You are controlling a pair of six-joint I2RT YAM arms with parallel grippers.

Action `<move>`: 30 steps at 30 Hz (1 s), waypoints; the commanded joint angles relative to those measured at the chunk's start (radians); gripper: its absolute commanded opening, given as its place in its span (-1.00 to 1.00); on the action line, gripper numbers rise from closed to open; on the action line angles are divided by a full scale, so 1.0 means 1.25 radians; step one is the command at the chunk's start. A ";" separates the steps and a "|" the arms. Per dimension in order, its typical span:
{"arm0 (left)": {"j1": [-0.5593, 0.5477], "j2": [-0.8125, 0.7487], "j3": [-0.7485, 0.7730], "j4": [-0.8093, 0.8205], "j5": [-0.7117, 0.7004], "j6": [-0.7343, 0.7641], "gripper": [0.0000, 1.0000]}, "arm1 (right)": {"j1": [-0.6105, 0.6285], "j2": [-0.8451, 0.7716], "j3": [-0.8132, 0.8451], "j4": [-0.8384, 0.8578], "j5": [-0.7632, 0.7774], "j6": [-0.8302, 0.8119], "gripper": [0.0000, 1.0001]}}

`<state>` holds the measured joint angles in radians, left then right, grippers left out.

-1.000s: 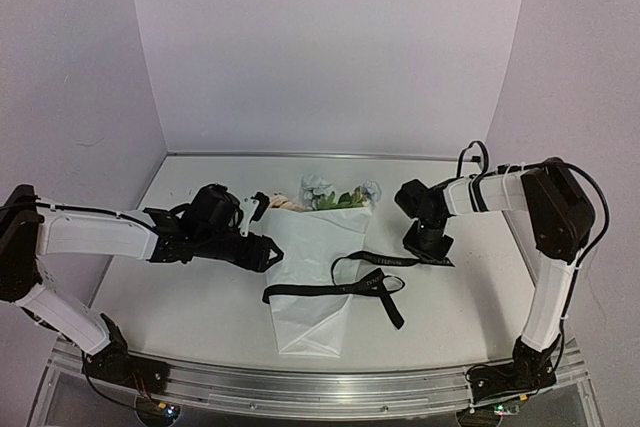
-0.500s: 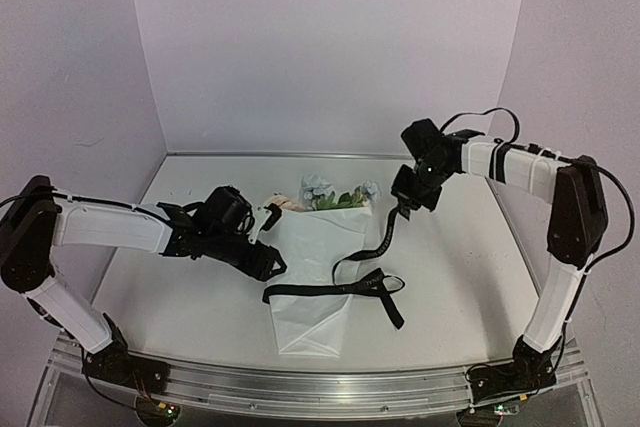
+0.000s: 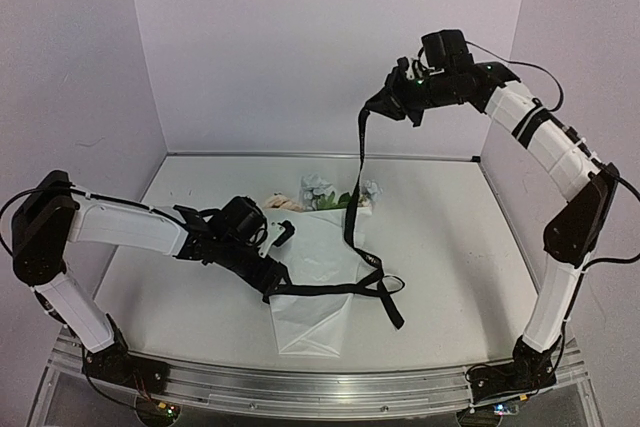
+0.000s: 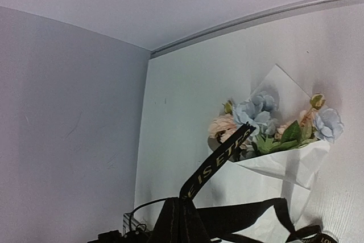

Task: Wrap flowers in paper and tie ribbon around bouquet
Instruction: Cross the ribbon over the folded bouquet.

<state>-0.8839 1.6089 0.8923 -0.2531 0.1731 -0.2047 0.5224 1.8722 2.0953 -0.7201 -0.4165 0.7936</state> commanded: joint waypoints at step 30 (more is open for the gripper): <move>-0.069 0.029 0.060 0.059 -0.126 -0.014 -0.94 | 0.081 -0.117 -0.365 0.297 -0.404 0.109 -1.00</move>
<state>-0.9863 1.6974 0.9619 -0.2789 0.0239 -0.1965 0.6014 1.7951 1.7033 -0.4867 -0.8150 0.8804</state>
